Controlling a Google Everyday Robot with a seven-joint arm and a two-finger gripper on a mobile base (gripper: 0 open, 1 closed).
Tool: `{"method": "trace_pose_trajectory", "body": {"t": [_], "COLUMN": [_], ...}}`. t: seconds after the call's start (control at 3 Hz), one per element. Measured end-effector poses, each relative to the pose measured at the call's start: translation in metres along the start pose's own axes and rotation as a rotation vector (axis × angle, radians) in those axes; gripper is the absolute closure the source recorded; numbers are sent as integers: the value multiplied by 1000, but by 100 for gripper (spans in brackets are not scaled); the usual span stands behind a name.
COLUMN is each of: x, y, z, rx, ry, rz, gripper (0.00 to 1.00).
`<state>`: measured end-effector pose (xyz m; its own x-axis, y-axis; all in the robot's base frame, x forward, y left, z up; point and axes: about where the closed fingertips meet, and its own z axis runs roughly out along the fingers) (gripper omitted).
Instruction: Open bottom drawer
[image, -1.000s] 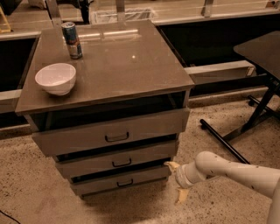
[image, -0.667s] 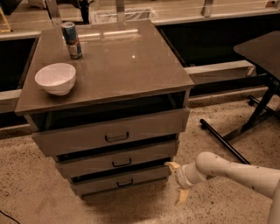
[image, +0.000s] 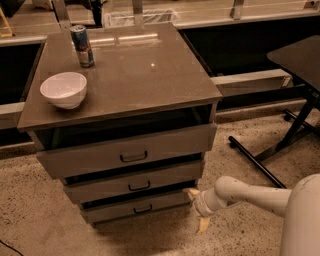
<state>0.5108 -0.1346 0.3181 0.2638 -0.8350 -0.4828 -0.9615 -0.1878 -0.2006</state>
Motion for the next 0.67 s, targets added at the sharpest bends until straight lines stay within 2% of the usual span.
{"method": "trace_pose_trajectory", "body": {"t": [0.33, 0.67], "x": [25, 40], "y": [-13, -23], "z": [52, 74], "rx": [31, 55], "ry": [-61, -76], "rz": [-8, -3], "gripper": [0, 0]}}
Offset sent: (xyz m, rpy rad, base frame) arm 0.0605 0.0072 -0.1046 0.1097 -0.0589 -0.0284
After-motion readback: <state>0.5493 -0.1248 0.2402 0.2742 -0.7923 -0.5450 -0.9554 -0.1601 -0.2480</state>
